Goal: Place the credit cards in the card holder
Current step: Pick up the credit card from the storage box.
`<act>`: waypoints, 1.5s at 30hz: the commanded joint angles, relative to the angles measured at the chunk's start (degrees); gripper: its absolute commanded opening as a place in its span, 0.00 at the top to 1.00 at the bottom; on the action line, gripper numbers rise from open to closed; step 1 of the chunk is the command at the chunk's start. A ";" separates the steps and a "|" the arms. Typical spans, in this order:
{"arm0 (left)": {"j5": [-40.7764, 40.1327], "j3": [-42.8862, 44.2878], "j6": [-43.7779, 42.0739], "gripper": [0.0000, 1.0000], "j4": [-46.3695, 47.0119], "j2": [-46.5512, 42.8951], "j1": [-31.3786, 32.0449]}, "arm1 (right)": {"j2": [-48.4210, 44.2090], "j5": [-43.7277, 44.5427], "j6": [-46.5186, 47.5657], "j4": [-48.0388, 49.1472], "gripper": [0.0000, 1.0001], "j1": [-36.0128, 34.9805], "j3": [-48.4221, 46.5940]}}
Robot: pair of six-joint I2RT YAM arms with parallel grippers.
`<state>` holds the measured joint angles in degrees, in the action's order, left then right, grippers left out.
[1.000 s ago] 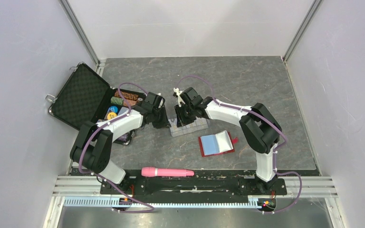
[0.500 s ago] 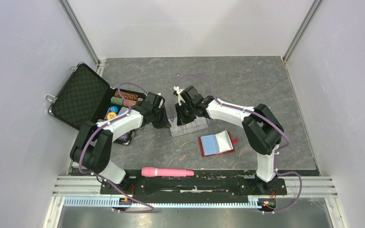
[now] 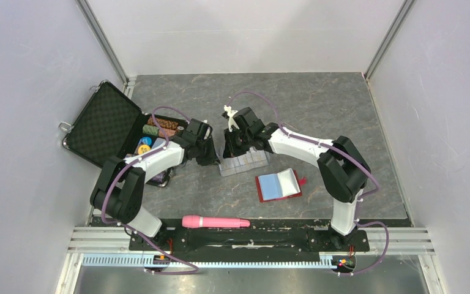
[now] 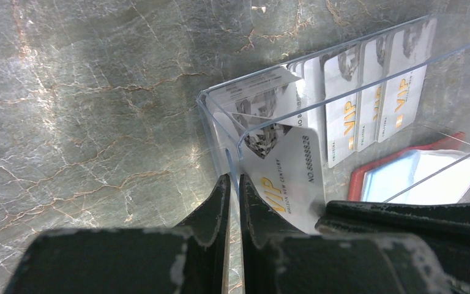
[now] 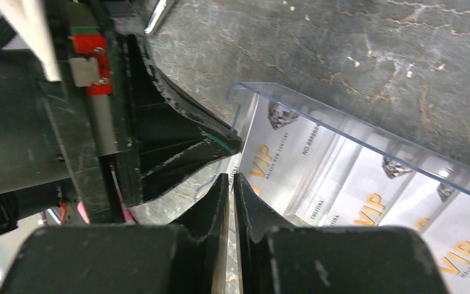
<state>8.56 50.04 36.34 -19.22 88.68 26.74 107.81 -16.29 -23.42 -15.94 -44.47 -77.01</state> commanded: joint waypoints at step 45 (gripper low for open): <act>26.32 -17.62 17.27 0.22 25.43 -36.14 0.85 | -42.57 -16.21 -13.16 19.86 1.00 11.44 37.12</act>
<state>21.41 40.60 42.17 -12.62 54.50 27.46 71.64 -22.94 -29.82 -4.21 -35.68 -47.70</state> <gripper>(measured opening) 0.793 0.006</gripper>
